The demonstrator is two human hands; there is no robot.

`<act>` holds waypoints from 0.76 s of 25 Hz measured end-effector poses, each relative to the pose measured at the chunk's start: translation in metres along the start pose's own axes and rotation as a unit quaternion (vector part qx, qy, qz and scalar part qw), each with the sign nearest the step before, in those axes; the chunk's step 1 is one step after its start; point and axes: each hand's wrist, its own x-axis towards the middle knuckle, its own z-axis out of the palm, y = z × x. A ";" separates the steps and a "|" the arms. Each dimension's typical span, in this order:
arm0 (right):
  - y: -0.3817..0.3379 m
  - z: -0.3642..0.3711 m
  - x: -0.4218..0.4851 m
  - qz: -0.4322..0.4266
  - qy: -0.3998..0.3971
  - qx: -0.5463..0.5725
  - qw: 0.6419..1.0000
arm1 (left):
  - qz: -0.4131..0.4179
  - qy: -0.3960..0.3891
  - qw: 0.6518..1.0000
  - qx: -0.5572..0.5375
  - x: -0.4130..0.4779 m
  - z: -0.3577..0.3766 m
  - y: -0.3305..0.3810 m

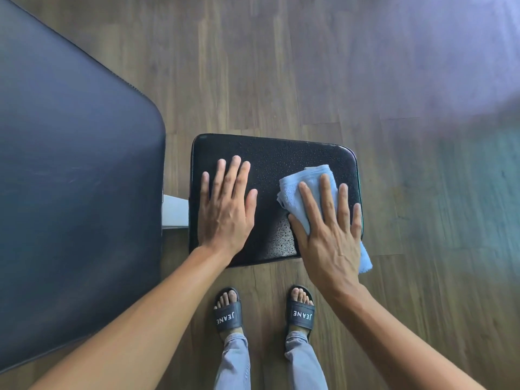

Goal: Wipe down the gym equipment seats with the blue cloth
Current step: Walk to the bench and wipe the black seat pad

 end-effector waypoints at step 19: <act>0.003 -0.008 0.099 0.017 -0.013 0.033 0.999 | 0.003 0.057 0.998 0.010 -0.003 0.006 0.002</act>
